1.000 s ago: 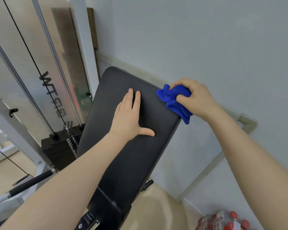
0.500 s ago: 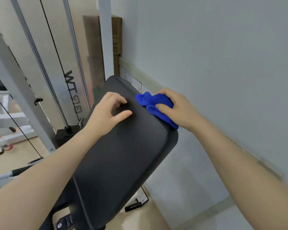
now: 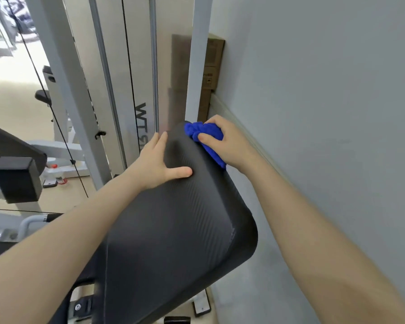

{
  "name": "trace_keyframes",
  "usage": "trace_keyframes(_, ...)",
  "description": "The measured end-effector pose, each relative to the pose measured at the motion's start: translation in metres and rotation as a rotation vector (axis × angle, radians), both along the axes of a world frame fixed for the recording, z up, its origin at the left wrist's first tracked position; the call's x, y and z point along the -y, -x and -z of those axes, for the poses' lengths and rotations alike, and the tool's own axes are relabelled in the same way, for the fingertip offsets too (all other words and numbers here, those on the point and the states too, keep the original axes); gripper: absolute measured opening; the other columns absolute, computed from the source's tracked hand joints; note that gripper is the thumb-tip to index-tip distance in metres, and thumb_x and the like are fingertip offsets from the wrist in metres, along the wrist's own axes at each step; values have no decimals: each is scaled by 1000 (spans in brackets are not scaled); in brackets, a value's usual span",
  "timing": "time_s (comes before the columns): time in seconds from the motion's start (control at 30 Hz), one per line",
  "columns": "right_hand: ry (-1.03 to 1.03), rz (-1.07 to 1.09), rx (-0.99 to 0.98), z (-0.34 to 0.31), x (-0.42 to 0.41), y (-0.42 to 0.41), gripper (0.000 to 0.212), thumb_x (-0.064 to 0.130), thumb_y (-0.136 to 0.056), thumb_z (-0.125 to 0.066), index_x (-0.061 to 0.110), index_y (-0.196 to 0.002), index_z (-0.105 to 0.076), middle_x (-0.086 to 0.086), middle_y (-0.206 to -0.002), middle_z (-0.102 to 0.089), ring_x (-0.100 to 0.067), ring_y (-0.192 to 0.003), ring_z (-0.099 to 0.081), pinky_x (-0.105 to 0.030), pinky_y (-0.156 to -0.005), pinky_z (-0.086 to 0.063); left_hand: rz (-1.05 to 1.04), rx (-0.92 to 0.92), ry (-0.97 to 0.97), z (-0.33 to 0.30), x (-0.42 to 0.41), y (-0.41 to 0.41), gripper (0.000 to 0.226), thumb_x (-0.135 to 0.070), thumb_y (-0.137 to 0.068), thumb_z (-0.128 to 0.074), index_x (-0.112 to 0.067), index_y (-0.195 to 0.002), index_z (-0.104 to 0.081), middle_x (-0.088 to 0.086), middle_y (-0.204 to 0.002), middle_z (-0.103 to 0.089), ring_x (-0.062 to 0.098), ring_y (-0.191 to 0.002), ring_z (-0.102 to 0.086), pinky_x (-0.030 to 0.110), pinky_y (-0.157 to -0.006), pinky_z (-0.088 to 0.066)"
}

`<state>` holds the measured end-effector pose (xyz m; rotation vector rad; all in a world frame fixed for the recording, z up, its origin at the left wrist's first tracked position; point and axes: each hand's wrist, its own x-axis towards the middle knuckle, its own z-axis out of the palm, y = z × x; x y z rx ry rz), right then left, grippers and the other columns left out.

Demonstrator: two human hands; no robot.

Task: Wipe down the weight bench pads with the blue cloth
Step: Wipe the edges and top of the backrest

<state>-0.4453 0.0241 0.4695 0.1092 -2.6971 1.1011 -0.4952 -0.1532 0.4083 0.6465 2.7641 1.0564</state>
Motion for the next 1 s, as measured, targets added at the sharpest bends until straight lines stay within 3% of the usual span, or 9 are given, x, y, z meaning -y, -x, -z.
trace_keyframes(0.13,90,-104,30,7,-18,-44,11,26,-85,-63,19,-92,-57,13,-83,-59,4,-72,-53,-8,-61,-42,124,-24,27,-1,2,7,130,-84,-45,-50,-19,-148,-4,6,-156,-16,20,-143,-16,42,-117,-19)
trace_keyframes(0.23,54,-127,120,-3,-18,-34,10,27,-85,-62,21,-91,-57,13,-82,-59,4,-68,-53,-10,-57,-42,123,-47,14,4,0,11,128,-80,-44,-44,-18,-148,-3,9,-154,-16,22,-143,-14,42,-117,-17)
trace_keyframes(0.4,-157,13,-10,-7,6,54,24,32,-91,-54,12,-103,-52,-1,-96,-57,-13,-82,-51,-15,-60,-37,132,-42,-27,4,0,16,128,-79,-41,-46,-21,-148,-5,6,-153,-16,22,-141,-14,39,-116,-18)
trace_keyframes(0.5,-204,29,70,-7,13,97,19,32,-93,-51,17,-103,-50,1,-97,-55,-13,-84,-50,-19,-62,-37,140,-30,-39,3,-1,15,130,-80,-39,-47,-24,-148,-4,4,-153,-15,22,-141,-13,40,-115,-19)
trace_keyframes(0.6,-168,40,111,-9,12,95,20,32,-91,-53,16,-103,-55,2,-98,-57,-15,-88,-53,-25,-72,-42,153,-22,-74,2,-2,12,131,-81,-37,-50,-26,-147,-6,2,-152,-15,21,-140,-14,40,-114,-21)
trace_keyframes(0.7,-142,20,113,-19,4,67,16,29,-87,-60,17,-96,-62,4,-86,-62,-7,-76,-57,-18,-59,-44,246,-35,-118,13,16,18,119,-78,-45,-53,-35,-146,-7,-5,-154,-12,13,-141,-11,37,-116,-20)
trace_keyframes(0.8,-199,9,181,-30,4,46,8,26,-84,-63,25,-77,-59,11,-69,-58,2,-59,-52,-11,-50,-37,390,-54,-142,26,41,37,93,-66,-63,-56,-46,-142,-10,-18,-154,-8,-1,-141,-10,30,-117,-18)
trace_keyframes(0.9,-325,121,102,-31,26,79,17,30,-86,-60,15,-92,-61,1,-86,-62,-14,-77,-56,-27,-67,-44,515,-66,-144,36,46,53,87,-43,-78,-67,-43,-142,-8,-21,-154,-1,-7,-140,-6,15,-113,-13)
trace_keyframes(1.0,-670,91,369,-28,73,141,34,35,-87,-58,11,-110,-60,-3,-106,-59,-21,-90,-51,-30,-74,-39,600,1,-254,53,56,69,73,-22,-86,-63,-38,-143,-20,-27,-151,-7,-14,-136,-8,3,-107,-15)
